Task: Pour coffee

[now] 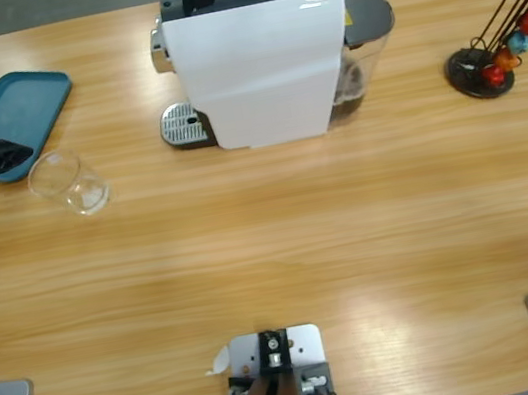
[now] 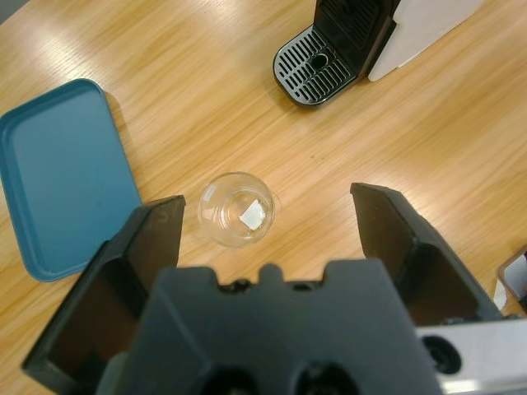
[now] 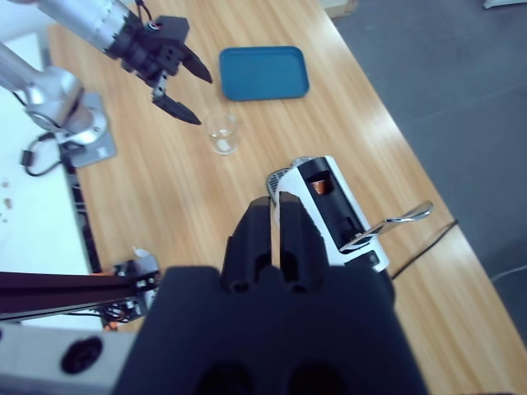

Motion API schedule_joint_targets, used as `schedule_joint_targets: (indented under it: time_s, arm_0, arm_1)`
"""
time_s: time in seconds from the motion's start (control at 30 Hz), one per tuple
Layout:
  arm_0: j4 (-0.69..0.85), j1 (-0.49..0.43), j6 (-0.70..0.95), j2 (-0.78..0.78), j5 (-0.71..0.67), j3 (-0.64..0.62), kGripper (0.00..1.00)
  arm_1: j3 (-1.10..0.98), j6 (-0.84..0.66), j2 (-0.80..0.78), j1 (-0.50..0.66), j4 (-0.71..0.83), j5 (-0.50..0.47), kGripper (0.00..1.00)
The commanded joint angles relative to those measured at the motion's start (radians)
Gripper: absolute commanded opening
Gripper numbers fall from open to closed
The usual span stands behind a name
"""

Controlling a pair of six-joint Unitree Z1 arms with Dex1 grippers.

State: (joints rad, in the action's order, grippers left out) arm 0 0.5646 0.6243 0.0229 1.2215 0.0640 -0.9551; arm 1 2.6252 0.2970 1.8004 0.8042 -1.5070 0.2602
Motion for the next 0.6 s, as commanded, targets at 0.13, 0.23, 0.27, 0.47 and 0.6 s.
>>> schedule_joint_targets:
  time_s: [0.13, 0.23, 0.27, 0.47, 0.6]
  arm_0:
    - [0.012, 0.008, 0.003, 0.003, -0.012, 0.012, 0.876]
    - [0.014, 0.008, 0.0, 0.007, -0.009, 0.01, 0.876]
    - [0.014, 0.008, 0.0, 0.007, -0.009, 0.01, 0.876]
    - [0.017, 0.008, -0.001, 0.026, -0.007, 0.004, 0.876]
    - [0.017, 0.008, -0.001, 0.048, -0.005, -0.005, 0.876]
  arm_1:
    - [-0.404, -0.058, -0.103, 0.036, 0.169, -0.607, 0.0]
    - [-0.664, -0.13, -0.165, 0.054, 0.389, -0.747, 0.0]
    - [-0.734, -0.163, -0.184, 0.066, 0.448, -0.788, 0.0]
    - [-0.974, -0.242, -0.233, 0.131, 0.669, -0.768, 0.0]
    - [-1.048, -0.188, -0.252, 0.141, 0.803, -0.725, 0.0]
